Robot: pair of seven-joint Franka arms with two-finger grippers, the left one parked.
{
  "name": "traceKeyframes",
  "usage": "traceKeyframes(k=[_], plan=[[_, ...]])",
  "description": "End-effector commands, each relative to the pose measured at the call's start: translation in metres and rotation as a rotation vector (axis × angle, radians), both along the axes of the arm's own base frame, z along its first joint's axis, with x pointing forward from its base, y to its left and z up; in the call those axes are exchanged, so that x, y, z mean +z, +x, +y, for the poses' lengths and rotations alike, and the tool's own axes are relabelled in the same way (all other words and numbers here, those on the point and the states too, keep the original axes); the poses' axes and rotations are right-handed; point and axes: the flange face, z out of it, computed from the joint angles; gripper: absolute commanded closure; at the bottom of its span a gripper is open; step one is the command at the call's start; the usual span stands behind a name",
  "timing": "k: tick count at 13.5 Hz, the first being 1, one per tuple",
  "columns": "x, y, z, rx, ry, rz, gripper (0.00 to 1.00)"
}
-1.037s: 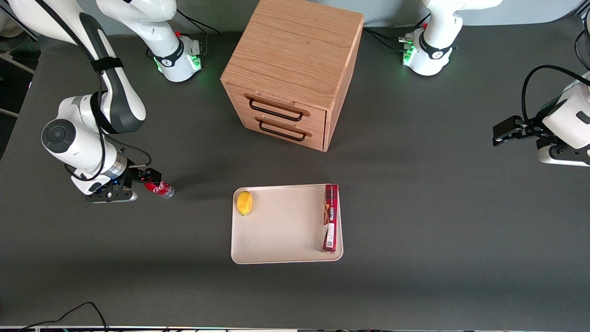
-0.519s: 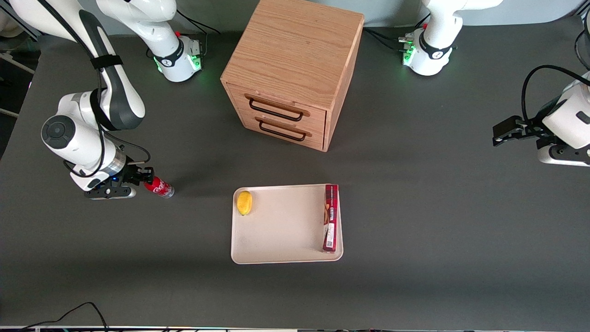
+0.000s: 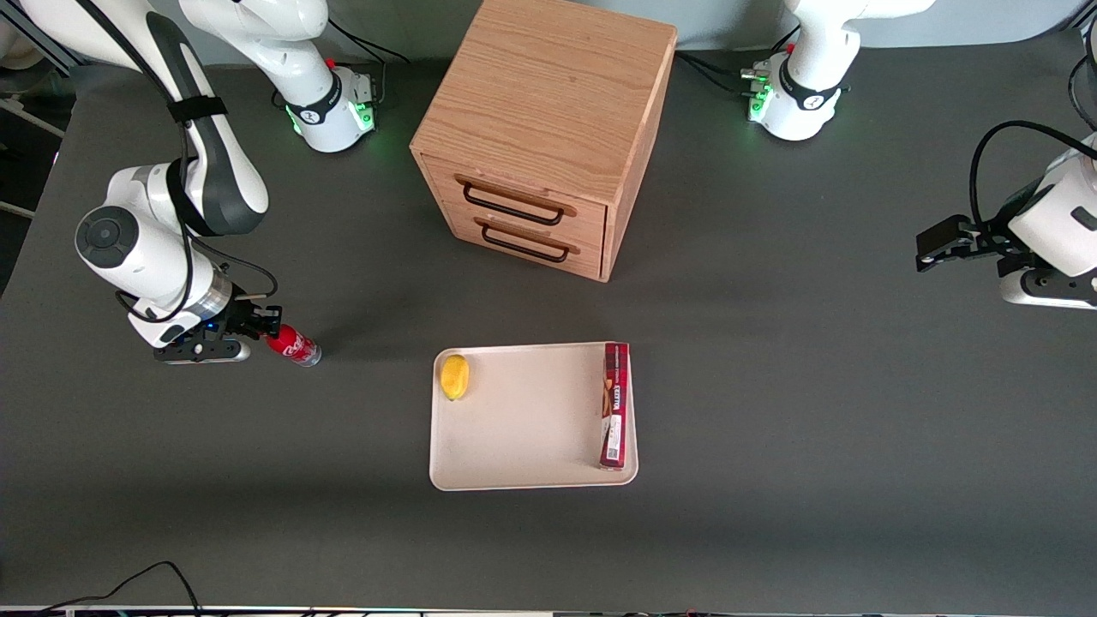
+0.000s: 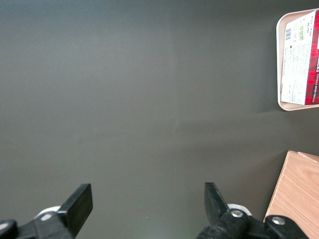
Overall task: Place coke bottle on tray
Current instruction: 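Lift the bottle and carry it toward the cream tray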
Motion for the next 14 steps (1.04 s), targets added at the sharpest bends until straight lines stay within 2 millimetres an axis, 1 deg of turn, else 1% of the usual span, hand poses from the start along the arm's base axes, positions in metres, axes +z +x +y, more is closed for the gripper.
traceKeyframes(k=[1,3,4,7,9,11,12,13,14], plan=[[0.025,-0.004,-0.004,0.019,-0.023,-0.022,1.00],[0.063,0.005,-0.006,0.005,-0.036,0.013,1.00],[0.088,0.011,-0.005,-0.007,-0.034,0.040,1.00],[0.173,0.025,-0.004,-0.043,0.000,0.088,1.00],[0.219,0.031,-0.004,-0.057,0.016,0.073,1.00],[0.254,0.039,-0.004,-0.066,0.037,0.069,1.00],[0.268,0.048,-0.005,-0.068,0.046,0.084,1.00],[0.278,0.058,-0.005,-0.071,0.055,0.108,1.00],[0.280,0.067,-0.006,-0.091,0.062,0.134,1.00]])
